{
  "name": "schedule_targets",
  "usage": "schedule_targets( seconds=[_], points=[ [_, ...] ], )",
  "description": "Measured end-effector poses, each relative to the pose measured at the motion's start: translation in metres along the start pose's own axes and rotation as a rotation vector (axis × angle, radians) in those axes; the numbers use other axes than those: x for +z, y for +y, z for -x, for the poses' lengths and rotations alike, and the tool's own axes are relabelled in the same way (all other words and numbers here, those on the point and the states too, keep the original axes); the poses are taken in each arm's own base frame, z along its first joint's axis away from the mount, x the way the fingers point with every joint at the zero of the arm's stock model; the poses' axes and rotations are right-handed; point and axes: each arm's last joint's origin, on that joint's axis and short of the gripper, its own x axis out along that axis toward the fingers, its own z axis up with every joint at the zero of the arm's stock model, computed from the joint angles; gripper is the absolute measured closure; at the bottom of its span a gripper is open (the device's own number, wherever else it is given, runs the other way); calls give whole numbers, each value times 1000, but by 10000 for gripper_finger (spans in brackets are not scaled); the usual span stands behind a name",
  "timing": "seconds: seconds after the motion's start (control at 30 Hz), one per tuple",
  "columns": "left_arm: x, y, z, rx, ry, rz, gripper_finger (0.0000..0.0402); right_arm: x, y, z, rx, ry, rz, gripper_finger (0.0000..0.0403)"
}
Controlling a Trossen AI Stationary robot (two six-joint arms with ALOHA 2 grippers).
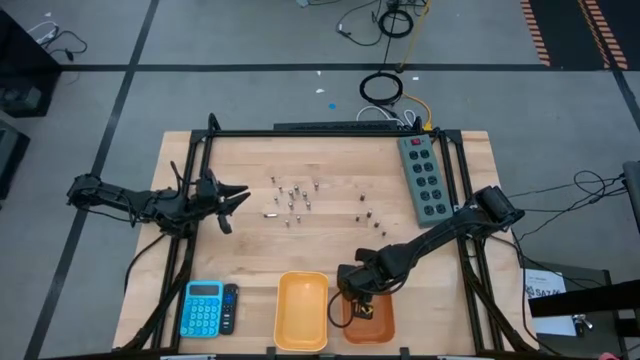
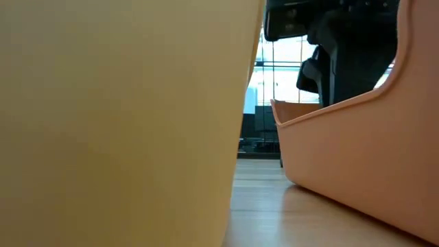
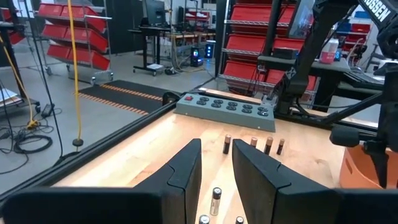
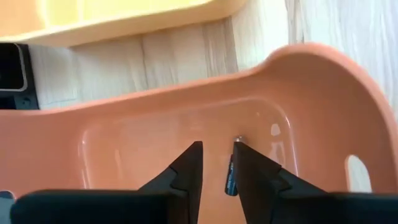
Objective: Sort batteries
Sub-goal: Put the black battery into the orange bin
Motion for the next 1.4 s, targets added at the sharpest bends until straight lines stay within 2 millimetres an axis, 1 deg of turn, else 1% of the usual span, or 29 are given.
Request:
schedule_targets(
  seconds=[0.07,0.13,0.43,0.53,0.67,0.77,0.87,0.97,1.07,1.17,1.23,1.3,1.4],
  points=[
    [0,0,0,-2,0,0,302,2,2,4,5,-7,9,321],
    [0,-1,0,-17,2,2,302,4,3,11,10,-20,24,321],
    [0,-1,0,-35,5,15,302,5,3,62,-94,-229,107,321],
    [0,-1,0,-41,5,16,302,4,3,75,-151,-301,142,321],
    [0,-1,0,-41,5,24,302,2,6,80,-197,-345,185,321],
    [0,-1,0,-41,5,25,302,3,5,80,-204,-348,159,321],
    [0,-1,0,-40,5,24,302,4,0,80,-225,-335,137,321],
    [0,-1,0,-41,5,0,302,-1,-7,83,-353,-329,164,321],
    [0,-1,0,-41,5,-3,302,-6,-14,98,-432,-349,155,321],
    [0,-1,0,-41,0,11,302,-7,-15,115,-450,-422,143,321],
    [2,-1,0,-42,-14,54,302,-7,-16,126,-457,-467,140,321],
    [3,-2,0,-59,-23,109,302,-8,-17,133,-468,-499,139,321],
    [4,-5,0,-141,-19,172,302,-7,-17,137,-460,-530,134,321]
  ],
)
